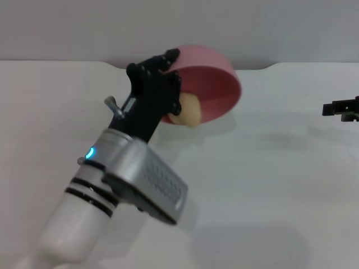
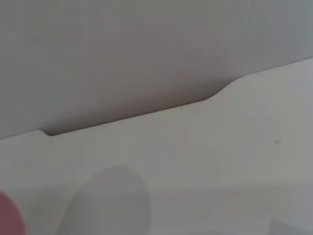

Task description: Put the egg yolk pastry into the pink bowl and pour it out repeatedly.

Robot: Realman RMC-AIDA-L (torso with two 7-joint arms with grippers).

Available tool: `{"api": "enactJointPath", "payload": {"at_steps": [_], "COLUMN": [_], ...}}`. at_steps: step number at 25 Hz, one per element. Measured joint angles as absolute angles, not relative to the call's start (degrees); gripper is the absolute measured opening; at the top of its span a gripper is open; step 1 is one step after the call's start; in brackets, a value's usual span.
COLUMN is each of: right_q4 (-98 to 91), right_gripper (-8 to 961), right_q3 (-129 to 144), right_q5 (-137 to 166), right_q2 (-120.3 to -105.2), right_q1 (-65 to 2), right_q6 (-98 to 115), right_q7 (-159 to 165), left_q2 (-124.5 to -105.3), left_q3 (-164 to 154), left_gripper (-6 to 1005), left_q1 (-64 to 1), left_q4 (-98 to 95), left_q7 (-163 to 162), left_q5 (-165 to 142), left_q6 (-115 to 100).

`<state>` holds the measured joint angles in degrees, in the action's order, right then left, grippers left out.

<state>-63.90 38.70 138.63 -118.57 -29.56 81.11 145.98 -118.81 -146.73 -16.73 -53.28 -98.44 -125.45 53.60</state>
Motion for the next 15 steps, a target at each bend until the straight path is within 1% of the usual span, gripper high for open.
{"api": "enactJointPath", "payload": {"at_steps": [1, 3, 11, 15], "right_q4": [-63.9, -63.9, -62.8, -62.4], "right_gripper": [576, 576, 577, 577], "right_q3": [38.7, 38.7, 38.7, 39.3], "right_q5": [138.6, 138.6, 138.6, 138.6], "right_q2": [-118.57, -118.57, -118.57, -118.61], "right_q1": [-29.6, -29.6, -29.5, -29.5], "right_q6": [81.1, 81.1, 81.0, 81.4], "right_q7": [146.0, 146.0, 145.1, 143.3], "left_q2": [-118.98, -118.99, -119.01, -119.08], "left_q3": [-149.6, -150.2, -151.1, -149.1], "left_gripper": [36, 35, 33, 31], "left_q1": [-17.8, -18.1, -19.1, -19.4], "left_q4": [-50.9, -50.5, -50.0, -50.9], "left_q7": [-97.0, -96.1, -94.1, -99.5], "left_q5": [-125.4, -125.3, -125.3, -121.5], "left_q6": [58.0, 58.9, 57.8, 54.8]}}
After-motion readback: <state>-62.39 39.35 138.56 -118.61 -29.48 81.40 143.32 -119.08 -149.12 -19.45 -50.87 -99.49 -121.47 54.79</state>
